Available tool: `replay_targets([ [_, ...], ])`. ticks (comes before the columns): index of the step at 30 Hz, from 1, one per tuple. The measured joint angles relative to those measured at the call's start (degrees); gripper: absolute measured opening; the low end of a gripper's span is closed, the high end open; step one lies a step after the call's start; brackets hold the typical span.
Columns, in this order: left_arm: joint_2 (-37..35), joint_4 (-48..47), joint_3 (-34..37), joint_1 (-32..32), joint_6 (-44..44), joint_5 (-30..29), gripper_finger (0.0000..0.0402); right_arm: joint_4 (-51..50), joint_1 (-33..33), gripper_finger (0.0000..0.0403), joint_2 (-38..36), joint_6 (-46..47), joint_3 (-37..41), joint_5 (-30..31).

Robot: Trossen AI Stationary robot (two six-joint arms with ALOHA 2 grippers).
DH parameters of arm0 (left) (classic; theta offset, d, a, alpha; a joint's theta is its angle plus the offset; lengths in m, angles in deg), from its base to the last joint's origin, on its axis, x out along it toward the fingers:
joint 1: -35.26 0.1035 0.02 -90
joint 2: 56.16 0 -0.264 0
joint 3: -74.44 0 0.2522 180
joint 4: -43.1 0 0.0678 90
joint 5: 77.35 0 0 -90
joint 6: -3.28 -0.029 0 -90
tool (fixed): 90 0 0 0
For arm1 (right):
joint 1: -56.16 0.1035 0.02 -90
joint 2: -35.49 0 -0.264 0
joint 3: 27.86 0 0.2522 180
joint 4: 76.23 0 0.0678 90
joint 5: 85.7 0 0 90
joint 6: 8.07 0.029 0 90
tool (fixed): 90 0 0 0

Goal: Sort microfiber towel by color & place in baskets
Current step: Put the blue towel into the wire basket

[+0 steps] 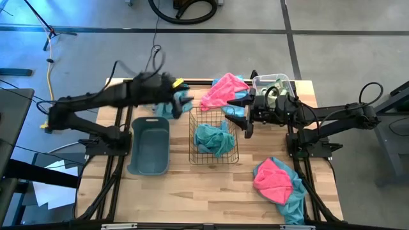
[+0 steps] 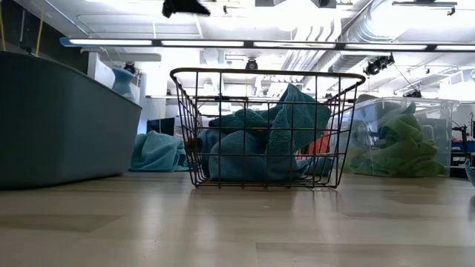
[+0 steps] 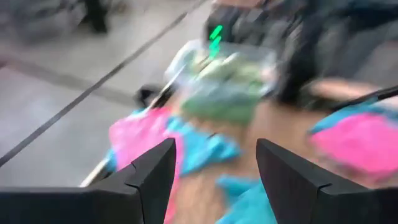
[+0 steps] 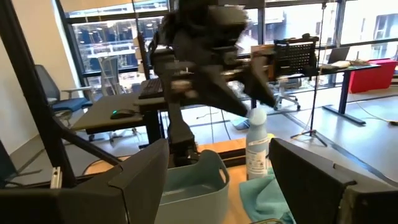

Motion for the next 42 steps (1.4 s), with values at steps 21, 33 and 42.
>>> replay_targets([
  [21, 34.53, -39.71, -17.55, 18.16, -7.17, -2.1, 0.0202, -0.18, 0.02, 0.0277, 0.0, 3.08, 0.0, 0.0],
  [33, 41.72, -39.59, -17.57, 22.88, -10.13, -10.4, 0.0202, -1.09, 0.02, 0.0277, 0.0, 4.57, 0.0, 0.0],
  [42, 45.44, -40.27, -17.55, 24.88, -10.15, -6.95, 0.0202, -1.38, 0.02, 0.0277, 0.0, 4.57, 0.0, 0.0],
])
